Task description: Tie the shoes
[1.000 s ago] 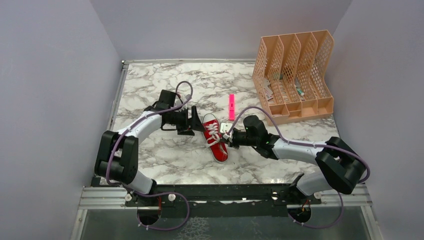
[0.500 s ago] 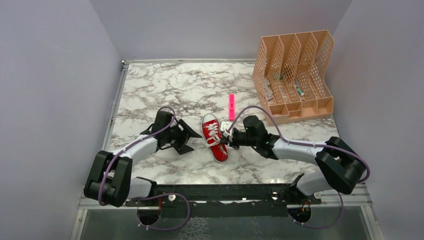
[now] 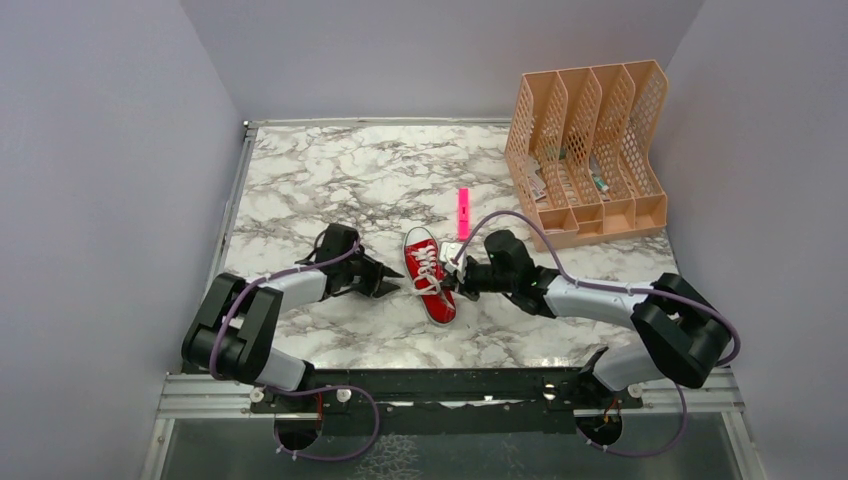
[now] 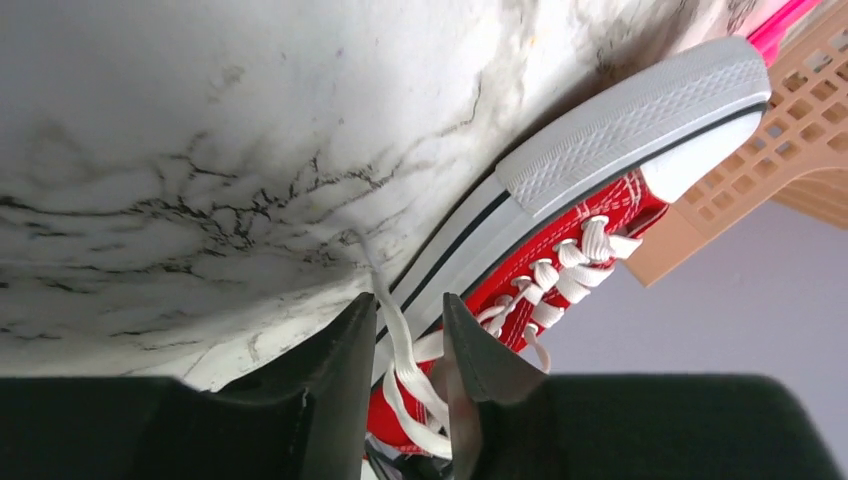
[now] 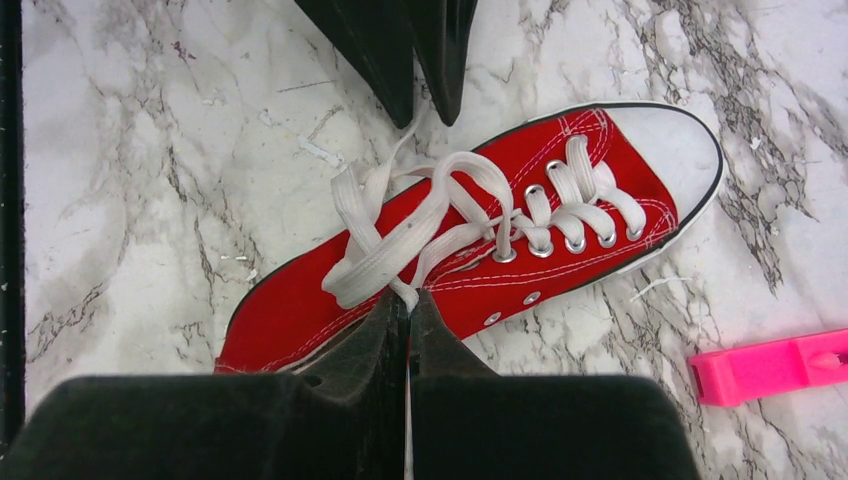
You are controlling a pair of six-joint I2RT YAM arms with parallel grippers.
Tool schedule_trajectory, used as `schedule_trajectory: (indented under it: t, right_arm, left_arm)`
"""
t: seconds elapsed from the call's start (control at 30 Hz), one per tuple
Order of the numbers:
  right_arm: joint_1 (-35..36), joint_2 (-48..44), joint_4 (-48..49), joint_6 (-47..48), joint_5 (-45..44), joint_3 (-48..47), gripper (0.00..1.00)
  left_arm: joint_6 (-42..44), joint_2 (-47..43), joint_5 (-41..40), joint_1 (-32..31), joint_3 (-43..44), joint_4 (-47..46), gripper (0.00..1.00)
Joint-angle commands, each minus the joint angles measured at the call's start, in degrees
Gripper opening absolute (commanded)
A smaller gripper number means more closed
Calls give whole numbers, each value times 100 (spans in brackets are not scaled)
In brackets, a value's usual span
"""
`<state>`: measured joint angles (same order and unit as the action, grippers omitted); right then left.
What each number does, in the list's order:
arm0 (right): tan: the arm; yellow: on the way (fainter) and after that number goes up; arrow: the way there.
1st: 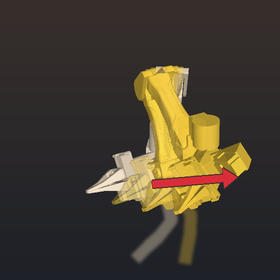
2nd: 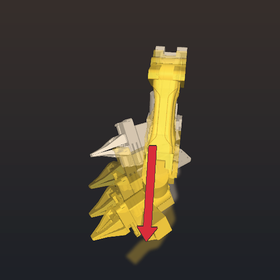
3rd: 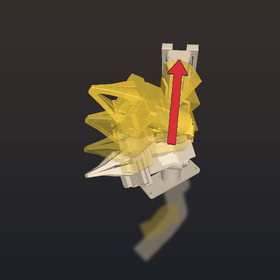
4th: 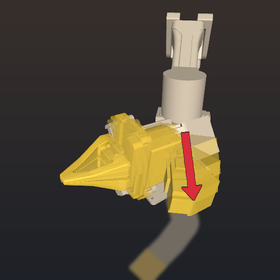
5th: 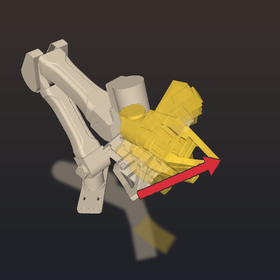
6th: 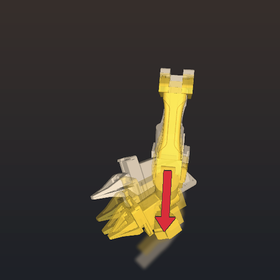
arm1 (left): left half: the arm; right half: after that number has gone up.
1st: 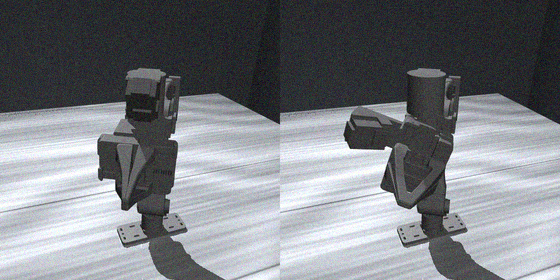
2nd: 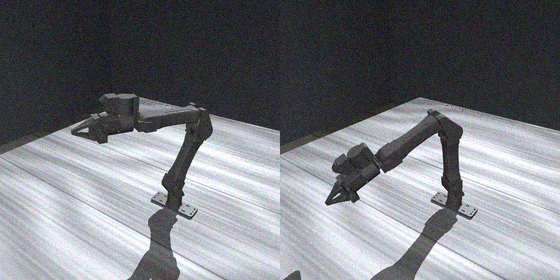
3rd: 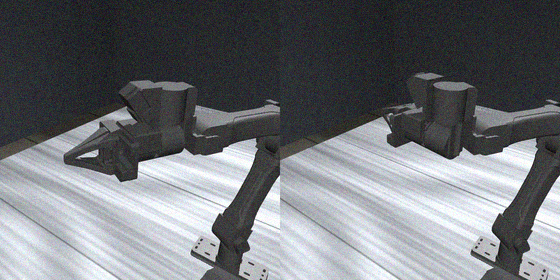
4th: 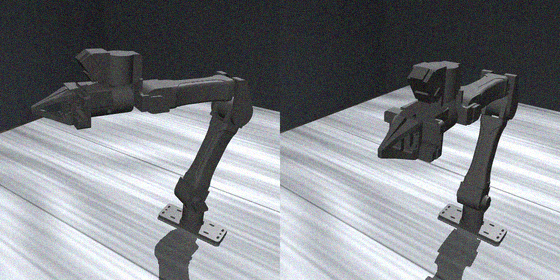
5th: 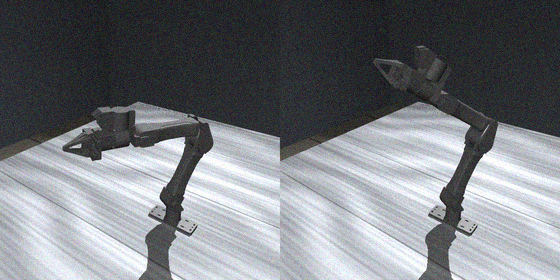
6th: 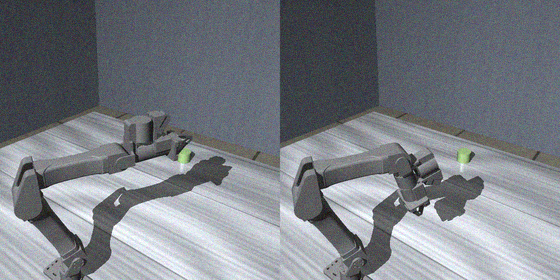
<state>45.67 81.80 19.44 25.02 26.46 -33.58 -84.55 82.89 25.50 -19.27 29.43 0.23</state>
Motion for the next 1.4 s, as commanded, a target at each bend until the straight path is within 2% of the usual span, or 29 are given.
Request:
schedule_trajectory:
  t: [0.0, 0.2, 0.23, 0.33, 0.43, 0.5, 0.63, 0.73, 0.87, 0.97, 1.07, 1.17, 1.37]
  right_arm:
    - [7, -290, -346, -212, 7, -182, 1]
    - [7, -431, -322, -402, -52, -144, 1]
    - [9, -398, -311, -410, -42, -155, 1]
    - [12, -323, -283, -422, -24, -184, 1]
    - [12, -290, -234, -427, -71, -184, 1]
    - [10, -276, -235, -422, -94, -181, 1]
    - [10, -417, -637, -461, -378, -336, 1]
    - [12, -693, -1603, -445, -485, -647, 1]
    - [12, -1009, -3257, -1105, -1188, -1205, 1]
    - [10, -956, -4338, -1937, -2021, -1727, 1]
    - [12, -694, -5119, -2439, -2782, -2314, 1]
    - [12, -392, -5499, -2474, -3501, -2837, 1]
    - [5, 67, -5322, -2472, -4704, -2906, 1]
  left_arm:
    - [-172, -172, -726, -33, -113, 193, 28]
    - [-76, 198, -545, -95, -114, 3, 24]
    - [-44, 268, -516, -121, -60, -1, 27]
    - [-45, 392, -476, -193, 1, 3, 44]
    - [-124, 482, -451, -275, -60, -161, 47]
    - [-157, 528, -422, -342, -117, -267, 40]
    - [-47, 262, -553, -316, -265, -202, 15]
    - [483, -217, -996, -217, 82, 687, 0]
    - [1558, -752, -1601, 25, 795, 1902, 0]
    - [1913, -965, -1286, 349, 908, 2168, 0]
    - [1988, -1185, -1146, 397, 992, 2353, 0]
    - [2158, -1336, -1136, 410, 1139, 2580, 0]
    - [3143, -1233, -1541, 415, 1809, 3469, 0]
